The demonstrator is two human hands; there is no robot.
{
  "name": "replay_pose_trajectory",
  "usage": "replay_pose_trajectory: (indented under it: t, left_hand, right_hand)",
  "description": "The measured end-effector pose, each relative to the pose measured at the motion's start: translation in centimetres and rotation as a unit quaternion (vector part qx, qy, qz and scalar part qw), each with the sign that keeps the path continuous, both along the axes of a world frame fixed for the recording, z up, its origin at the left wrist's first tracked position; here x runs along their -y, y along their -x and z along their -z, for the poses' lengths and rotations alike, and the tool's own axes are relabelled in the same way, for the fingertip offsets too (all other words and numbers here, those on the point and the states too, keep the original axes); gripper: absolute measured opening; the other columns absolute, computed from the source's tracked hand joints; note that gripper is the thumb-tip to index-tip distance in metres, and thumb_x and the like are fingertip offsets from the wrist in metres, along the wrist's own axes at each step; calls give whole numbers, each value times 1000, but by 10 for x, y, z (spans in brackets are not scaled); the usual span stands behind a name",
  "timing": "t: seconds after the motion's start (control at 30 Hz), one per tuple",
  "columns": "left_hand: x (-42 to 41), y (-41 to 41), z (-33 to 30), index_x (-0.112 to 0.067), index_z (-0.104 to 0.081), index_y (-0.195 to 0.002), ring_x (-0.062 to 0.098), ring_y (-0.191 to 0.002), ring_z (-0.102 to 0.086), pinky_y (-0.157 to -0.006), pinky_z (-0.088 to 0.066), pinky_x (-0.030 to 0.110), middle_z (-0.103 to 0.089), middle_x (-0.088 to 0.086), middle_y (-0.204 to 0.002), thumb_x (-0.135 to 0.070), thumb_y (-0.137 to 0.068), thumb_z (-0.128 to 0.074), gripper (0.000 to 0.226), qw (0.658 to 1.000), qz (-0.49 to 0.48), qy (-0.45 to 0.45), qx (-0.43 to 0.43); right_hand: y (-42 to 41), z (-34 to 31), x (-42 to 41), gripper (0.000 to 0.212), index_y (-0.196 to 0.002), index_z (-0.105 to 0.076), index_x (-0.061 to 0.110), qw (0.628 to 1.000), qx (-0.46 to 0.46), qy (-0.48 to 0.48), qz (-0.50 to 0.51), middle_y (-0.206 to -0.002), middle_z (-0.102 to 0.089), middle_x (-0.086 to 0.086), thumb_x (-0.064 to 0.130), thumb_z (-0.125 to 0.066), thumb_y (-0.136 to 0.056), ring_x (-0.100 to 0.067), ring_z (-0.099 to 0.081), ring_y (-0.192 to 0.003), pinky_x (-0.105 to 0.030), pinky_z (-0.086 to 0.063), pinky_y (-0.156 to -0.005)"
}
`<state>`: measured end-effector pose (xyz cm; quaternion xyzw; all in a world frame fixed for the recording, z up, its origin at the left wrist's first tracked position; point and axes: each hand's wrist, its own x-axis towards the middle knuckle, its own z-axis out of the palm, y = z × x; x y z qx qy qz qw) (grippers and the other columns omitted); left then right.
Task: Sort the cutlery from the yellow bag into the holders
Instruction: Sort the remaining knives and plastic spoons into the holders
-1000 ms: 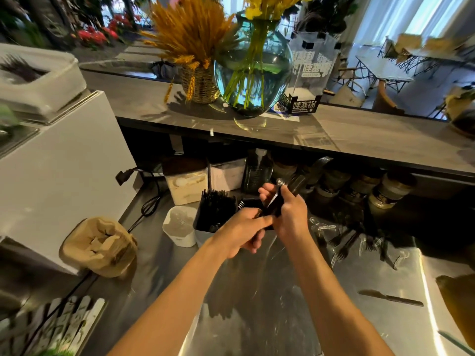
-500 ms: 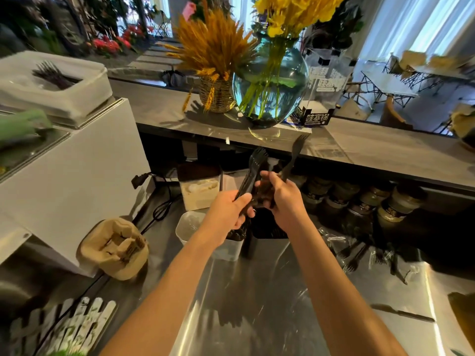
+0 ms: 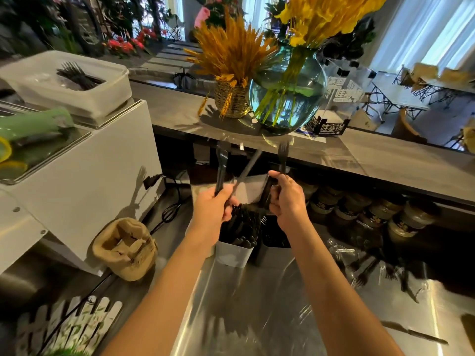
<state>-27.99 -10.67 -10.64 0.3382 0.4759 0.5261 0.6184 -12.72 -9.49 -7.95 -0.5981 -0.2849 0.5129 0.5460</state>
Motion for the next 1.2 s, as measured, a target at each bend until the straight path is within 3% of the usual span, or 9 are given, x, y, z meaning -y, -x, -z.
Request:
replay_pose_trajectory:
  t: [0.17, 0.37, 0.5, 0.6, 0.7, 0.8, 1.0, 1.1, 1.2]
  left_hand:
    - [-5, 5, -1, -10, -66, -104, 22, -80, -74, -66, -59, 26, -75, 12, -94, -5, -103, -47, 20, 998, -36, -31, 31]
    - [-2, 6, 8, -9, -69, -106, 29, -90, -74, -77, -60, 34, -75, 18, -98, -1, -102, -47, 24, 998, -25, -36, 42]
    - [1, 11, 9, -10, -67, -114, 22, -70, -72, -59, -57, 27, -76, 10, -96, -6, -102, -49, 21, 1000, -6, -16, 11]
    - [0, 16, 12, -13, -66, -110, 8, -43, -42, -38, -31, 18, -68, 4, -80, -8, -103, -47, 20, 1000, 4, 13, -22]
    - [-3, 23, 20, -11, -64, -109, 6, -41, -29, -35, -20, 19, -53, 0, -67, -14, -104, -45, 20, 999, -7, 50, -12]
    - [-7, 35, 27, -15, -66, -96, 6, -42, -27, -36, -18, 20, -44, -5, -59, -26, -105, -47, 24, 997, -21, 64, -29]
    - [-8, 43, 39, -10, -65, -100, 12, -53, -43, -46, -29, 25, -50, -4, -66, -31, -104, -48, 27, 977, 7, 34, -212]
    - [-3, 38, 43, -13, -63, -112, 27, -83, -61, -66, -48, 38, -65, 5, -91, -27, -104, -45, 24, 891, 16, -60, -449]
    - [7, 26, 42, -15, -60, -120, 33, -92, -63, -73, -49, 40, -69, 10, -100, -25, -103, -47, 23, 822, 35, -130, -554]
  right_hand:
    - [18, 7, 8, 28, -117, -65, 13, 987, -114, -62, -98, -68, -61, -3, 7, -39, -106, -15, -61, -67, -30, -52, -72]
    - [31, 10, 4, 27, -103, -61, 5, 989, -132, -37, -62, -73, -60, -6, -3, -36, -98, -12, -54, -56, -23, -40, -52]
    - [34, 11, 4, 25, -102, -66, 8, 995, -48, -50, -78, -61, -53, 3, 18, -43, -107, -7, -46, -50, -20, -36, -47]
    - [36, 12, 2, 22, -95, -67, 10, 994, -27, -75, -68, -68, -61, 2, 14, -48, -105, -8, -58, -61, -25, -48, -64]
    - [39, 12, -1, 21, -89, -66, 8, 991, -38, -106, -68, -77, -63, -3, 7, -50, -102, -13, -61, -73, -32, -53, -78]
    - [42, 15, 1, 19, -91, -65, 11, 985, 25, -143, -90, -83, -63, -6, 3, -50, -100, -15, -62, -79, -25, -54, -72]
    - [57, 13, -7, 12, -95, -57, 16, 996, -24, -69, -42, -75, -49, 0, 8, -48, -99, -8, -46, -61, -22, -36, -52]
    - [61, 13, -10, 14, -98, -62, 23, 992, 79, -34, -88, -69, -47, 9, 37, -62, -97, -4, -43, -59, -21, -35, -55]
    - [62, 16, -15, 28, -78, -59, 19, 993, 76, -14, -87, -55, -39, 9, 40, -68, -93, -4, -36, -46, -19, -29, -43]
